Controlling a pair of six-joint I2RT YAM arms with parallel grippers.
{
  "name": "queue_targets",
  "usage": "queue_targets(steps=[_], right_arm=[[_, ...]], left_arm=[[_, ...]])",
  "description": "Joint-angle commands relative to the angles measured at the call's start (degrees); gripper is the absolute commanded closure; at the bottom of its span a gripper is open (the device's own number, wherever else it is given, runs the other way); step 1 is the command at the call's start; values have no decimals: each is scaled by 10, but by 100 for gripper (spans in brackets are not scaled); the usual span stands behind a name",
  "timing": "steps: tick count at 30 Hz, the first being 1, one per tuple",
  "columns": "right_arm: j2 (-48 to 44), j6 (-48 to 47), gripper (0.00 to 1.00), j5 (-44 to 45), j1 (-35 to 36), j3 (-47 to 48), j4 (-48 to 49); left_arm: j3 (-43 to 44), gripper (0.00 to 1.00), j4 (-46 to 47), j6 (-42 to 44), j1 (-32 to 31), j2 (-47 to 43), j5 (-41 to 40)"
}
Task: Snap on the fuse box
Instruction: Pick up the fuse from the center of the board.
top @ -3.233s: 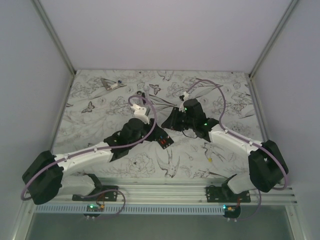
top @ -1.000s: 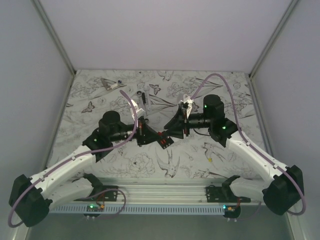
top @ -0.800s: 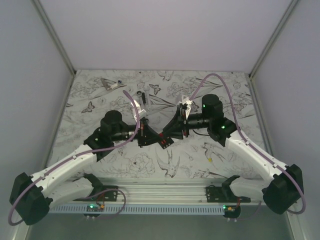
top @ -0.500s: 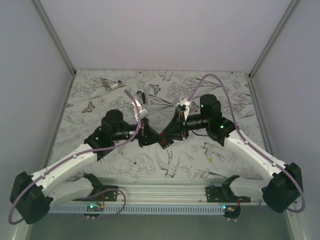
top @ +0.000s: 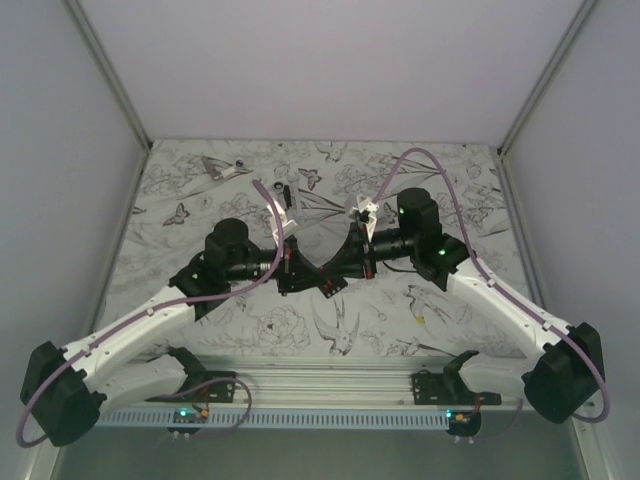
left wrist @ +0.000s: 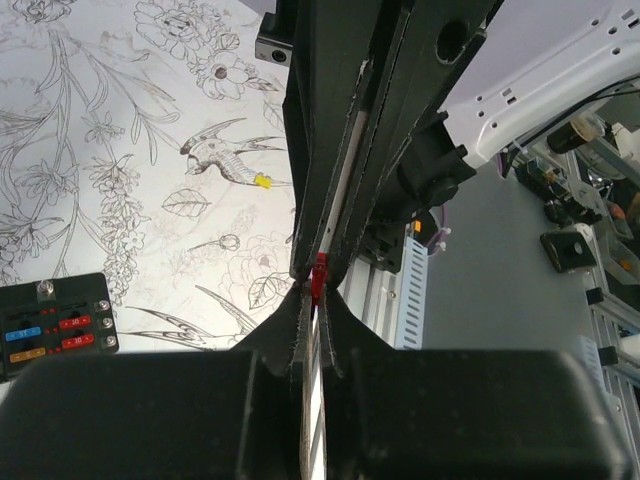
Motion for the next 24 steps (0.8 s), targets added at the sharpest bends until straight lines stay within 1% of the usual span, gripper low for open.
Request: queue_targets(steps=[1,5,6,7,8,12,14,16,17,18,20,24], right_arm=[[0,-16,99,0,5,21,-6],[1,-14,100,20,6,24,-15],[1,-14,100,36,6,24,-20],[0,-14,100,57,5,26,-27],[1,-14,100,83,5,27,-38],[12,0,100,211,6,33,-74],[28,12,100,285,7,39,-89],[52,24,100,360,13,47,-108],[64,30,100,414,17,52,-122],[77,35,100,443,22,58,-131],[98,44,100,497,34,65,-143],[129,66,100,586,53,69,-149]], left_arm=[[6,100,19,10,-5,1,19],[-2,100,16,12,-5,-8,8],[-5,96,12,13,-5,-12,-1],[-7,89,5,16,-5,-16,-12],[-11,79,-7,20,-4,-20,-29],[-23,51,-68,21,7,-38,-103],[-31,47,-90,13,16,-47,-133],[-37,37,-115,2,24,-54,-175],[-38,35,-132,-6,28,-56,-197],[-38,34,-151,-12,33,-56,-222],[-35,28,-190,-29,45,-51,-264],[-37,20,-239,-55,74,-38,-294]])
